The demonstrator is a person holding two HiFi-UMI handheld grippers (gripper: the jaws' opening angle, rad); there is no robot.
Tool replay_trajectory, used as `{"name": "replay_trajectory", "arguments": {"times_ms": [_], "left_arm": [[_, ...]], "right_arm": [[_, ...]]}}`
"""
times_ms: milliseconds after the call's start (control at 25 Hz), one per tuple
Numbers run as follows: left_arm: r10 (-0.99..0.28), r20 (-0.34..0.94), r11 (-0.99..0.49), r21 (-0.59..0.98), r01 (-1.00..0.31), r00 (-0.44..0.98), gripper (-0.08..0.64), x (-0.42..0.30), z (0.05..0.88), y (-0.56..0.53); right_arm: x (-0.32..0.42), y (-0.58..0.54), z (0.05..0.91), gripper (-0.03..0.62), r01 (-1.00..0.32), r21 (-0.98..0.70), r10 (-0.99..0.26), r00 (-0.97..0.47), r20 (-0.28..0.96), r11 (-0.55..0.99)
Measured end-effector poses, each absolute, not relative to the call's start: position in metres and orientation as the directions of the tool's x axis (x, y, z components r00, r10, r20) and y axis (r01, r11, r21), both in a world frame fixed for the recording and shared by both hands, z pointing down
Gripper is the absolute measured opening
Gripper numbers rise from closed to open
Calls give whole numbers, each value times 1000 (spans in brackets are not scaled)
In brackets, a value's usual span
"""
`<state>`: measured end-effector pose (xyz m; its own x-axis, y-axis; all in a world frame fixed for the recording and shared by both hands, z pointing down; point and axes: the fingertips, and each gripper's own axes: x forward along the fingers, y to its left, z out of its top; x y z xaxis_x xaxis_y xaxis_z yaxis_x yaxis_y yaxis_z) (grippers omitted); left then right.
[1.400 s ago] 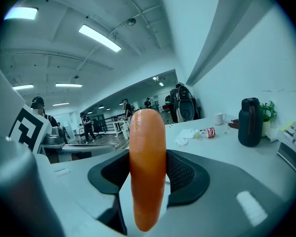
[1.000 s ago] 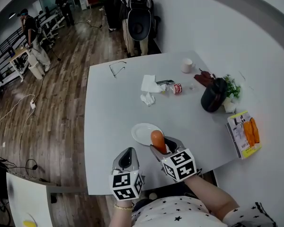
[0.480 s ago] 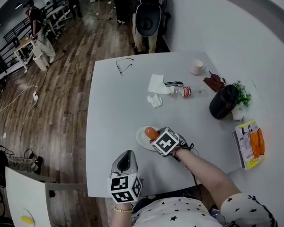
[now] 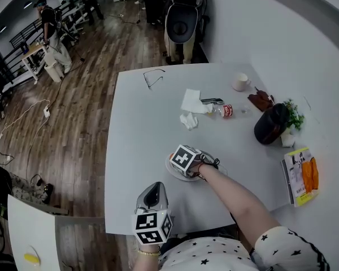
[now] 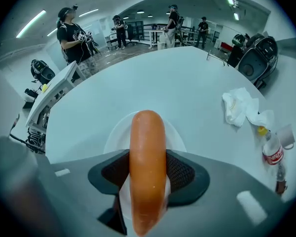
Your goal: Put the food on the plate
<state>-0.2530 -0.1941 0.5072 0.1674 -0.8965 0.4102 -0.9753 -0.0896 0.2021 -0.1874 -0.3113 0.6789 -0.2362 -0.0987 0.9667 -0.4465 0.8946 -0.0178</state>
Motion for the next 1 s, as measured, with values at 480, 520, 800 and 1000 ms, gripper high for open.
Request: {"name": "replay_trajectory", "arguments": {"times_ms": [480,520,800,1000], "left_arm": [[-902,394,-110,193,-975,180,8,-244,499,-187],[-901,392,-115,192,-975,184,8,-242,498,-187],[-897,384,-162,176,-971,219,8,-226,495,-182],[-895,378,-185,166,-968,236,8,-219,492,-173]], "right_arm": [[-191,-300,638,252,-490,23,-256,-414,873,871],[-192,-293,628,245,-507,9,-278,-457,845,862],[-195,-236,544,34,-672,-102,-524,-655,544,734],[-178,-195,514,1,-739,-158,-624,-646,439,654]]}}
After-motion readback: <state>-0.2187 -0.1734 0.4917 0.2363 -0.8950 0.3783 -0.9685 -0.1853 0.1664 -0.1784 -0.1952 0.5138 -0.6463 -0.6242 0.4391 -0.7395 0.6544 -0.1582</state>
